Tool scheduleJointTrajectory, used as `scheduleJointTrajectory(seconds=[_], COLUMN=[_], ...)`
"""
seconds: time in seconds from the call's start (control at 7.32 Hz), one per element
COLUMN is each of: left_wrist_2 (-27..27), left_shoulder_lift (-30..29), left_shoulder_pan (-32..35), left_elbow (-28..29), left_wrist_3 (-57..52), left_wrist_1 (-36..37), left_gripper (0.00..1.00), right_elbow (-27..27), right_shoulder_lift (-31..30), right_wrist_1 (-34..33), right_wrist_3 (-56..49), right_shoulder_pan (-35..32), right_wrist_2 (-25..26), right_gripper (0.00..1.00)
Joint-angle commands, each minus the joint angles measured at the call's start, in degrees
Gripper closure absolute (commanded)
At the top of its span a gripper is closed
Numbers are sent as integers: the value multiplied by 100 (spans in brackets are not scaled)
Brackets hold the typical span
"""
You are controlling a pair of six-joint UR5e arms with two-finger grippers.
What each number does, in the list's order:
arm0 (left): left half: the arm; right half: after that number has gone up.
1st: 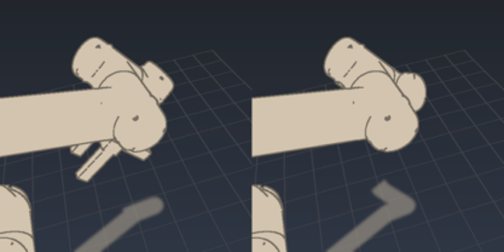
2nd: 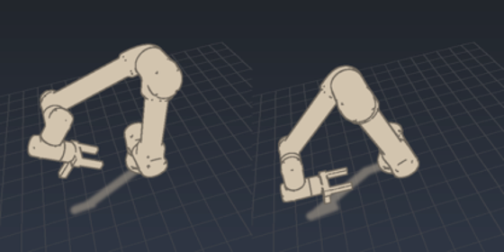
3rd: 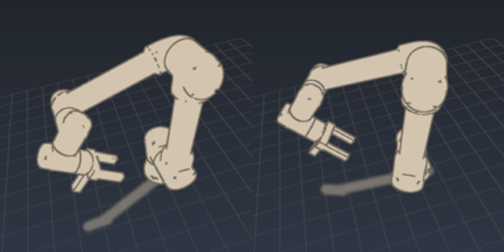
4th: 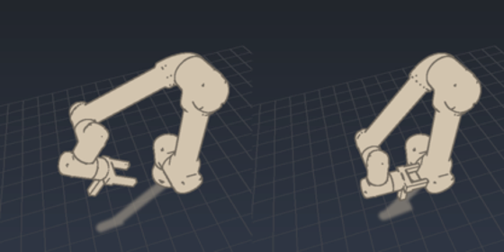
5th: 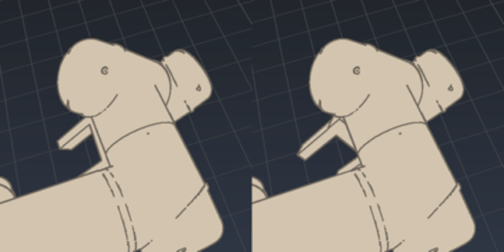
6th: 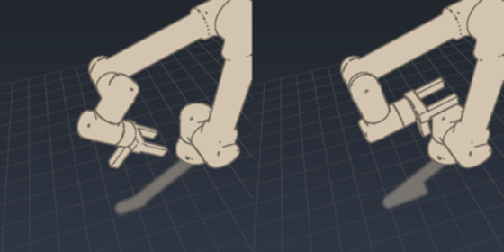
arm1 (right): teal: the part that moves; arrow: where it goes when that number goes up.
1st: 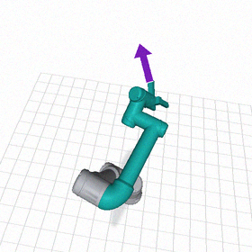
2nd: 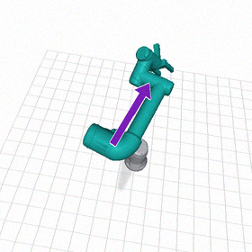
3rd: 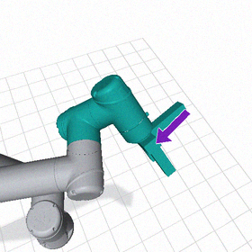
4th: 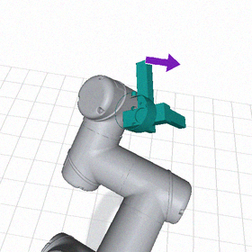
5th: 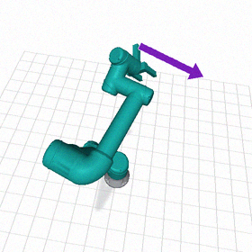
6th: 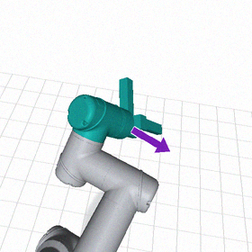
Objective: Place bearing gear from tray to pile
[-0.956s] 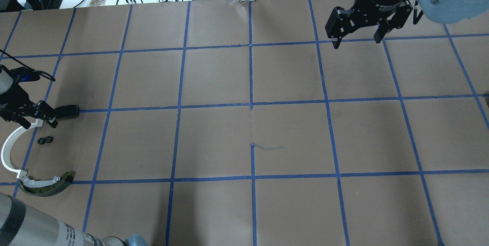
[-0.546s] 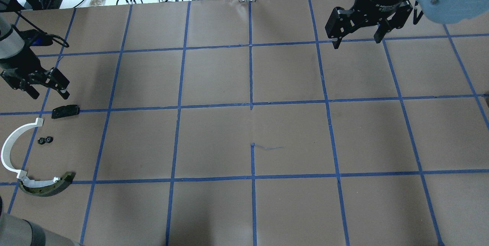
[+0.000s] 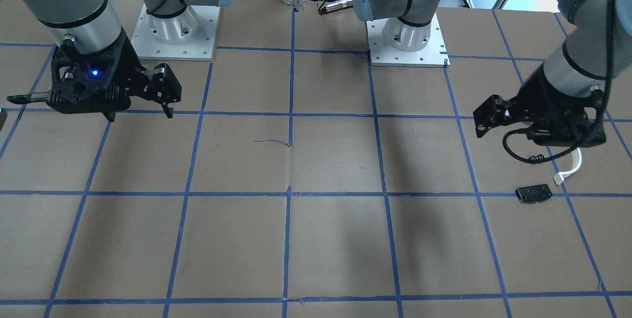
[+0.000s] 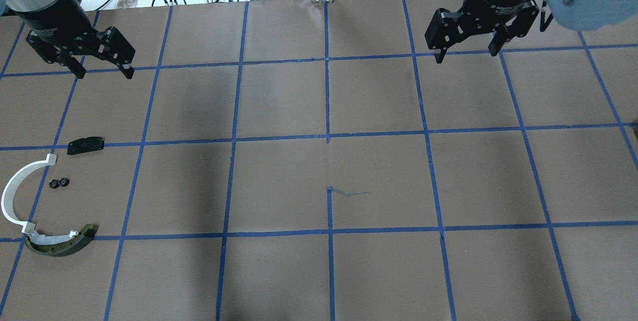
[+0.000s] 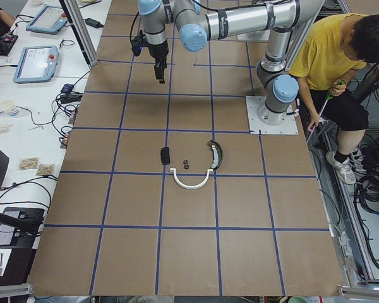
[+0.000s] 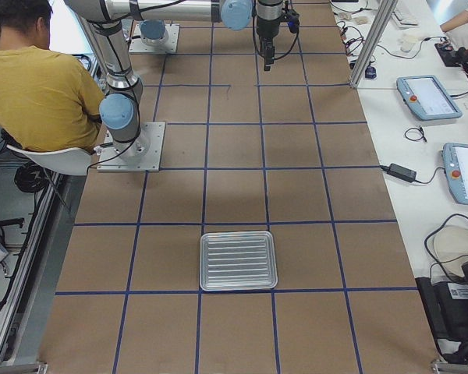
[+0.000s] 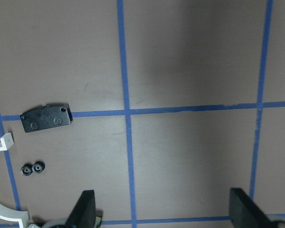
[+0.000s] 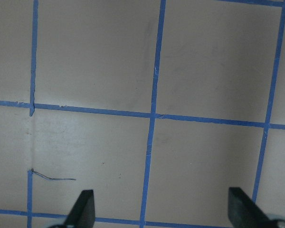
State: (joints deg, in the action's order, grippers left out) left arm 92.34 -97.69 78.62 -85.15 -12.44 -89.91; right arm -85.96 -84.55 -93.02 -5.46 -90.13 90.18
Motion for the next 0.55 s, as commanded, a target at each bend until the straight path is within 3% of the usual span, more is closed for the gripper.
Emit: scheduleJointTrajectory(seconds=[0.0, 0.41], left_wrist_2=[-58, -514], left_shoulder_lift=[259, 451], left_shoulder_pan=[687, 821], left_elbow=[-168, -502], left_wrist_3=[1180, 1165], left_wrist_1=[8, 35], left_gripper=[0, 0], right_elbow=[0, 0], right_shoulder_lift=[0, -9], right_wrist_1=[3, 12], right_wrist_3=[-8, -8], right_shoulder_pan=[39, 39], right_wrist_2=[-9, 0], right_gripper=[0, 0])
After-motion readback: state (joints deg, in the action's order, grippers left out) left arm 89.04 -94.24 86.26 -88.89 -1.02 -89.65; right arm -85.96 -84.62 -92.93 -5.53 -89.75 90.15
